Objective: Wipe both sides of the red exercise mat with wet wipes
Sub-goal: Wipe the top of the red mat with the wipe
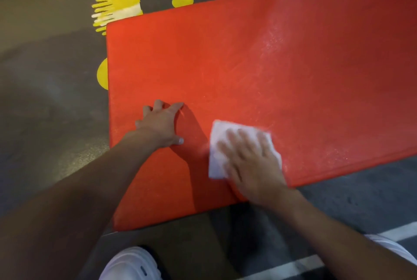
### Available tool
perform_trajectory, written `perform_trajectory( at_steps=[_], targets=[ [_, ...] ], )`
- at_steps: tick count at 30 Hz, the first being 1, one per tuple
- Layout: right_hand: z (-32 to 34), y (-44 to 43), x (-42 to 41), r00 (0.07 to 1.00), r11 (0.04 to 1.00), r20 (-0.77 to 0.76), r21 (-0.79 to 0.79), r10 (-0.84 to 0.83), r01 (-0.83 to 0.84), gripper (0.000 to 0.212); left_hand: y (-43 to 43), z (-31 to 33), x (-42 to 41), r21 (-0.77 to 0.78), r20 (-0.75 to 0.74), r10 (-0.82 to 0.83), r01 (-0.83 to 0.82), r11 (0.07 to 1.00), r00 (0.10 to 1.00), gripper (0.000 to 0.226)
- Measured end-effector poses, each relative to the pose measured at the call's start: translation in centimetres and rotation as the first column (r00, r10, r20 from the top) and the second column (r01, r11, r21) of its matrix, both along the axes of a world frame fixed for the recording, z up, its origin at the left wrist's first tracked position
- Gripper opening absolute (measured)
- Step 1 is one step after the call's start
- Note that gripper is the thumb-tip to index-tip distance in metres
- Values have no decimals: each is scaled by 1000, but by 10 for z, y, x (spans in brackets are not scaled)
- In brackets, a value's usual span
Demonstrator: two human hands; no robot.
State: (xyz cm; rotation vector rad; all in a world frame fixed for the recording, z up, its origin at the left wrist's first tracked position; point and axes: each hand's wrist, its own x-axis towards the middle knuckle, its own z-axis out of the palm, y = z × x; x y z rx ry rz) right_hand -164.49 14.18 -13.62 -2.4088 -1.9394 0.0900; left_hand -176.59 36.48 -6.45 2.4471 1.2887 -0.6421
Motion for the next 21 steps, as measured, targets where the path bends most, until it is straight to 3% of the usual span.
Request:
perform_trajectory(
  at_steps=[2, 3, 5, 7, 8, 11, 12, 14, 16, 17, 19, 21],
  targets=[
    [-1, 10, -12, 961, 963, -64, 13, -269, 271, 59, -2, 0, -1, 48, 1, 2, -2, 999, 1000, 108],
    [-4, 14, -33, 961, 966, -100, 13, -256, 259, 60, -4, -1, 1, 65, 1, 7, -7, 998, 1000, 112],
    [-4, 12, -63, 994, 999, -104, 27, 35, -33, 59, -3, -2, 4, 57, -17, 43, -42, 998, 999, 120],
    [-8, 17, -29, 962, 964, -59, -9, 265, -266, 56, 1, -2, 3, 0, -57, 114, -114, 993, 992, 124],
    [-7, 23, -7, 974, 974, -35, -23, 224, -225, 56, 3, -3, 2, -29, -70, 138, -140, 990, 988, 124],
    [-3, 42, 13, 962, 964, -60, -19, -267, 267, 61, 6, -3, 0, -23, -73, 130, -132, 991, 989, 121],
    [-2, 47, -4, 953, 956, -67, -20, -294, 294, 64, 8, -2, 0, 2, -67, 122, -122, 993, 990, 118],
    [0, 44, -39, 997, 999, -63, -23, -43, 42, 65, 13, 2, 0, 14, -54, 107, -106, 994, 993, 110],
    [-1, 42, -19, 963, 961, -53, -72, 263, -266, 62, 21, 5, -3, -6, -32, 113, -113, 994, 993, 103],
    [-2, 46, 3, 957, 956, -28, -54, 287, -289, 60, 25, 5, -5, -10, -19, 116, -116, 993, 993, 99],
    [-2, 56, 35, 999, 999, -38, -41, 22, -24, 60, 29, 4, -6, 5, -10, 112, -112, 994, 994, 95],
    [-3, 68, 24, 970, 970, -46, -49, -241, 239, 63, 28, 2, -4, 44, -21, 103, -102, 994, 994, 98]
  ],
)
